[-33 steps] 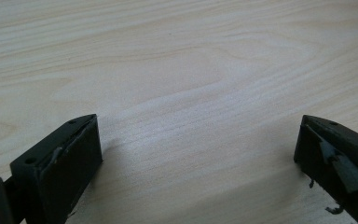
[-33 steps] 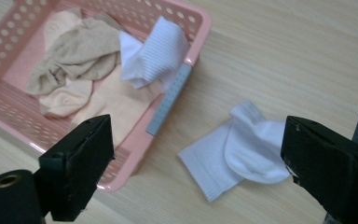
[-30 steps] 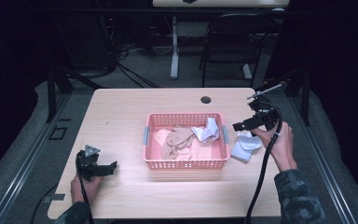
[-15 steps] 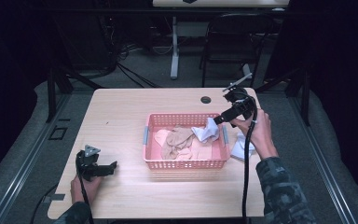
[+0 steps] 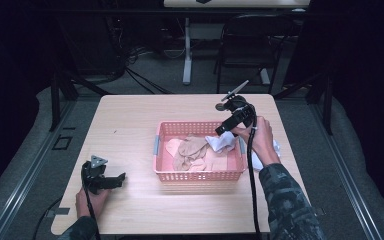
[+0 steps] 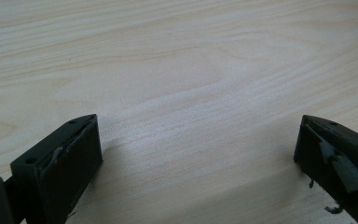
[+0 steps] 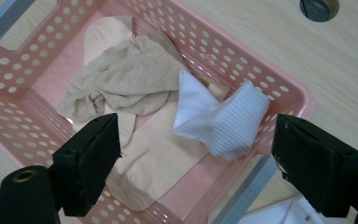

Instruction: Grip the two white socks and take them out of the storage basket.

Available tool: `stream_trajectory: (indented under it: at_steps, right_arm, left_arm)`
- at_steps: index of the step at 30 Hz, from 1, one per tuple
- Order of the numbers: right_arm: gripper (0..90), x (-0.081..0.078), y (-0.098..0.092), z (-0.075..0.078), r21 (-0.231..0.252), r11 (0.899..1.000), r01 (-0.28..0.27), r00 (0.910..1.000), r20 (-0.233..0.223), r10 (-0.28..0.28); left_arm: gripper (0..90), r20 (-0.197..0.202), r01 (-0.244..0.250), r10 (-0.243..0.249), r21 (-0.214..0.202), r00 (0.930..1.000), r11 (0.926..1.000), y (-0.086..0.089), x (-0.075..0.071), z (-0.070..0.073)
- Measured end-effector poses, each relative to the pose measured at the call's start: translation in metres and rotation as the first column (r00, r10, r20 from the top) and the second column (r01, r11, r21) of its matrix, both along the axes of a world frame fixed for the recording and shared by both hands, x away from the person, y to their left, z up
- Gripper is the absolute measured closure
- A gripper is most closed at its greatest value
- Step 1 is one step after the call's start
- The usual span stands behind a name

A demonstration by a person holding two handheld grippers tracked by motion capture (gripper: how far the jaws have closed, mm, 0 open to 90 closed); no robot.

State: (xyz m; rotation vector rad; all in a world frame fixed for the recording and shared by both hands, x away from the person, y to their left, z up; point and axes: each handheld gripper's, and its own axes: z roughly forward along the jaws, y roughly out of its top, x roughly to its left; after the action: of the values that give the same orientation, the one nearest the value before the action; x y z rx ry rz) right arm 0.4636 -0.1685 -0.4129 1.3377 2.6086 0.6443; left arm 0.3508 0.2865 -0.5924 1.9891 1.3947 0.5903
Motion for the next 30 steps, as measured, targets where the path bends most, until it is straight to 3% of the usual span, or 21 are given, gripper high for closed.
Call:
stream_trajectory:
  at_steps: [4,7,17,22,30]
  right_arm:
    - [16.5,0.006,0.005,-0.011,-0.015,1.000,0.002,0.9999,-0.014,-0.002]
    - [22.2,0.012,0.009,-0.021,-0.065,0.998,0.001,0.9984,-0.056,-0.005]
    - [28.2,0.029,0.018,-0.053,-0.130,0.990,0.054,0.9949,-0.077,-0.064]
    - [33.1,0.037,0.014,-0.066,-0.146,0.985,0.097,0.9892,-0.095,-0.111]
    - [46.2,0.042,0.020,-0.080,-0.171,0.980,0.105,0.9831,-0.130,-0.128]
  left_arm:
    - [0.6,0.000,0.000,0.000,0.000,1.0000,1.0000,0.000,0.000,0.000]
    - [0.6,0.000,0.001,-0.001,0.001,1.0000,1.0000,0.000,0.000,0.000]
    - [0.7,0.000,0.003,-0.003,-0.001,1.0000,1.0000,0.000,0.000,0.000]
    - [0.8,0.000,0.007,-0.007,0.000,1.0000,1.0000,0.000,0.000,0.000]
    - [0.8,0.000,0.007,-0.007,0.000,1.0000,1.0000,0.000,0.000,0.000]
